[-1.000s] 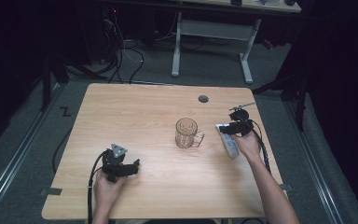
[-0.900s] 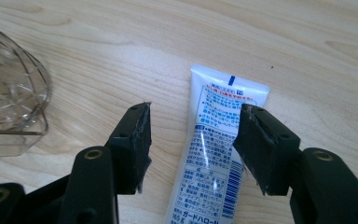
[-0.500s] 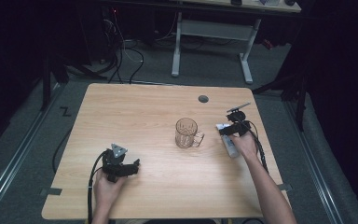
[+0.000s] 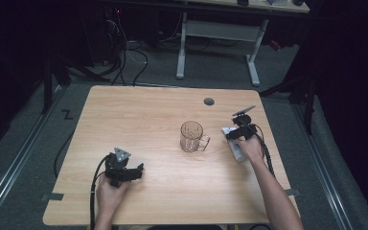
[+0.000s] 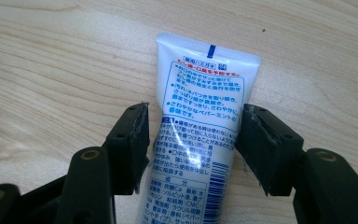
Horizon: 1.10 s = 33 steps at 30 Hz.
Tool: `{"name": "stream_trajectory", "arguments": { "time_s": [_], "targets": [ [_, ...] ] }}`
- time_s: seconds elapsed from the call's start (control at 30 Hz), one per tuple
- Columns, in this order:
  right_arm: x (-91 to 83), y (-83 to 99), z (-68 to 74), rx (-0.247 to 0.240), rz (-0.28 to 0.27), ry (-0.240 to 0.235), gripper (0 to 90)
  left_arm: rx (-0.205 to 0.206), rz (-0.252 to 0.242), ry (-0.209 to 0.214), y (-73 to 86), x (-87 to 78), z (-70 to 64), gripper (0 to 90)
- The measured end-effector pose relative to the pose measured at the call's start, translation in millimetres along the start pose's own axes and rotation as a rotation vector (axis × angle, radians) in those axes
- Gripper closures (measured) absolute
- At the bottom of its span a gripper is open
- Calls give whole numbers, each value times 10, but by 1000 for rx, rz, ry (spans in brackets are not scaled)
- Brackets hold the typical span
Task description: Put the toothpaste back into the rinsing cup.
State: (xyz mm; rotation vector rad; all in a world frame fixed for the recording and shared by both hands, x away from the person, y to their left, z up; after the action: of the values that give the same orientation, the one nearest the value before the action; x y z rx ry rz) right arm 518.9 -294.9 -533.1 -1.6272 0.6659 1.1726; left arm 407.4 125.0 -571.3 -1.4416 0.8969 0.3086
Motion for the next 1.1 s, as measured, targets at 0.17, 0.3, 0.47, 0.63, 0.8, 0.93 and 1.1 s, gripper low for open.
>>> {"name": "stream_trajectory", "arguments": {
  "time_s": [0.17, 0.3, 0.47, 0.63, 0.8, 0.93, 1.1],
  "targets": [
    [35, 8, -13, 4, 17, 2, 428, 0, 0, 0, 0, 0, 1, 148],
    [48, 9, -12, -1, 23, 7, 427, 0, 0, 0, -1, 0, 0, 148],
    [86, 26, -15, 17, 41, -17, 431, 0, 0, 0, 0, 0, 1, 148],
    [96, 27, -8, 13, 46, -29, 475, 0, 0, 0, 0, 0, 1, 148],
    [88, 25, 6, -7, 54, -22, 530, 0, 0, 0, 0, 0, 1, 148],
    [70, 15, 30, -36, 64, -12, 591, 0, 0, 0, 0, 0, 0, 148],
    [44, 3, 48, -74, 63, 2, 650, 0, 0, 0, 0, 0, 1, 148]
  ]
}}
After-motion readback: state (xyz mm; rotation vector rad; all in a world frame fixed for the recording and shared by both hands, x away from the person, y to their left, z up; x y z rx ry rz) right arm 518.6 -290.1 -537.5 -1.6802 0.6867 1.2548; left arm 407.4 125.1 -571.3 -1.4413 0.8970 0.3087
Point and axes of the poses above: each handheld gripper's, and its own axes: x roughly forward along the jaws, y roughly out of its underside, z roughly to its left, the point moved 5 cm from there along x, roughly forward along the jaws, and after that the axes turned 8 degrees about -x, right-handed, at the moved point
